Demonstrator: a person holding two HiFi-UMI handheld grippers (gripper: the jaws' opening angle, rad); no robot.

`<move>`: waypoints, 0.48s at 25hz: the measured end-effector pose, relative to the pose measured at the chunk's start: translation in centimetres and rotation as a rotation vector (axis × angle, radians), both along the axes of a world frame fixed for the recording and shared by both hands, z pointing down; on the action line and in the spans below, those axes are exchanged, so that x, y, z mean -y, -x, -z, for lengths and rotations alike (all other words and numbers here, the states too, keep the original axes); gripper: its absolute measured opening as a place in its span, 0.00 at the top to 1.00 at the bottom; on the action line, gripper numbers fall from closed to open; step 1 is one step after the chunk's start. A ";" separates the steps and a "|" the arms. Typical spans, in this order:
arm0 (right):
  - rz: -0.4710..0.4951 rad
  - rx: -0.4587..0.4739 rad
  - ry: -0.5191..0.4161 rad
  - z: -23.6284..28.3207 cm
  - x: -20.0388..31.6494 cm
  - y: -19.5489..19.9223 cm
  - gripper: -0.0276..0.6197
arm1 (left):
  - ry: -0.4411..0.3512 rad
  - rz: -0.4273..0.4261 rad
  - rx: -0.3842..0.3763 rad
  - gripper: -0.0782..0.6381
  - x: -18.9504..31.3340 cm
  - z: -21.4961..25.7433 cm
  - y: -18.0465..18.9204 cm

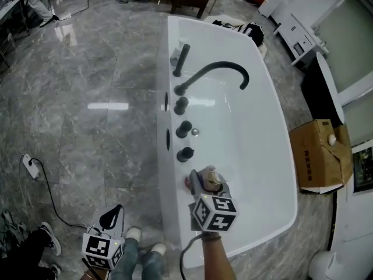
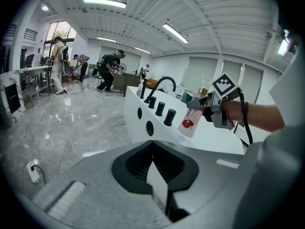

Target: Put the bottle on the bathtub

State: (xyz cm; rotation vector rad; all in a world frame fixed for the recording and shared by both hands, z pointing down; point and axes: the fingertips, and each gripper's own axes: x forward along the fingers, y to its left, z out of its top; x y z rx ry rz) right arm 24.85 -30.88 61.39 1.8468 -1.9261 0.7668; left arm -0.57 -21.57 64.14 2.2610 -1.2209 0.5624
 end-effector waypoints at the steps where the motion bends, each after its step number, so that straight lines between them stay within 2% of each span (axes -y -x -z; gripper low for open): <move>1: 0.001 0.000 0.003 -0.2 0.2 0.0 0.62 | -0.002 0.006 0.000 0.88 0.1 -0.1 0.2; 12: 0.013 -0.005 0.012 -1.2 2.5 0.5 0.62 | 0.009 0.031 -0.005 0.88 0.6 -1.0 0.7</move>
